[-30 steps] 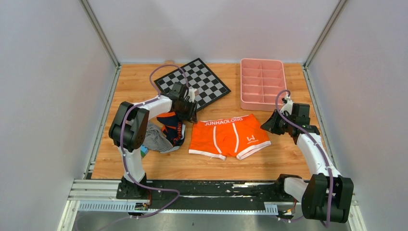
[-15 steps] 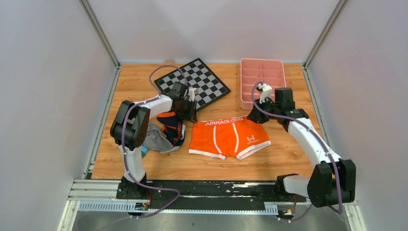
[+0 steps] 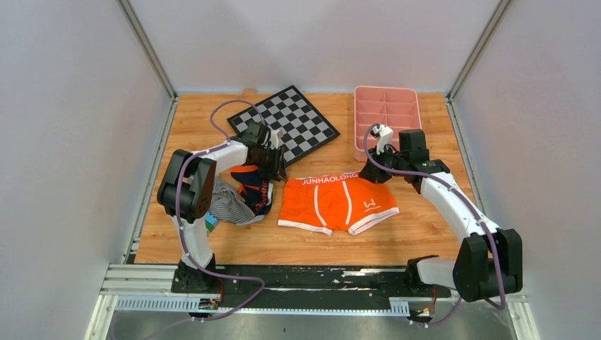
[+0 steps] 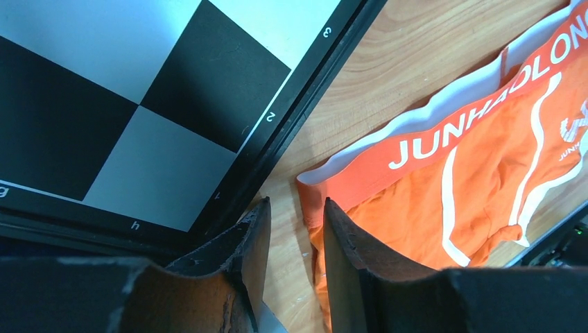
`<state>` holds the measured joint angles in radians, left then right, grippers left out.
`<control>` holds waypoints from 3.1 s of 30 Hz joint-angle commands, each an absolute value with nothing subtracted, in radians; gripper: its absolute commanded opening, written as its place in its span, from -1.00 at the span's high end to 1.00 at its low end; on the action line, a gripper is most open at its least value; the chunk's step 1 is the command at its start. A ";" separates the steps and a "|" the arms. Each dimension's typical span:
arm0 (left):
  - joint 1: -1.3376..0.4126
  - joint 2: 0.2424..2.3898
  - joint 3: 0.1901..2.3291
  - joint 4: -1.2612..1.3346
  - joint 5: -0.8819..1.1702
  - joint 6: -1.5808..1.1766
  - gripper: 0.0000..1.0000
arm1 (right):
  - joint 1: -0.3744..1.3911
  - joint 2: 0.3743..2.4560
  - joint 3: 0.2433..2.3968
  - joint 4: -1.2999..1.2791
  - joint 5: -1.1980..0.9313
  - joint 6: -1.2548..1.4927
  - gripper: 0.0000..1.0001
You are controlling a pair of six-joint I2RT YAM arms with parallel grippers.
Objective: Roll the underwear
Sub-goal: Fold the underwear at the center of the board.
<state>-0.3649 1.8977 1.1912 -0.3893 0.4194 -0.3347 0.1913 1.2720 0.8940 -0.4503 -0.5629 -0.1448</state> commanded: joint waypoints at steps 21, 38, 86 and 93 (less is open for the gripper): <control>-0.362 1.960 1.199 -0.358 0.481 -0.384 0.88 | 0.292 1.287 0.946 -0.451 -0.585 -0.269 0.78; -0.356 1.835 1.151 -0.374 0.410 -0.329 1.00 | 0.990 1.790 1.291 -0.531 -0.498 -0.720 0.60; -0.331 1.894 1.167 -0.368 0.457 -0.348 1.00 | 1.089 2.033 1.335 -0.360 -0.307 -0.395 0.65; -0.308 1.861 1.212 -0.420 0.462 -0.306 1.00 | 1.092 1.968 1.334 -0.324 -0.305 -0.356 1.00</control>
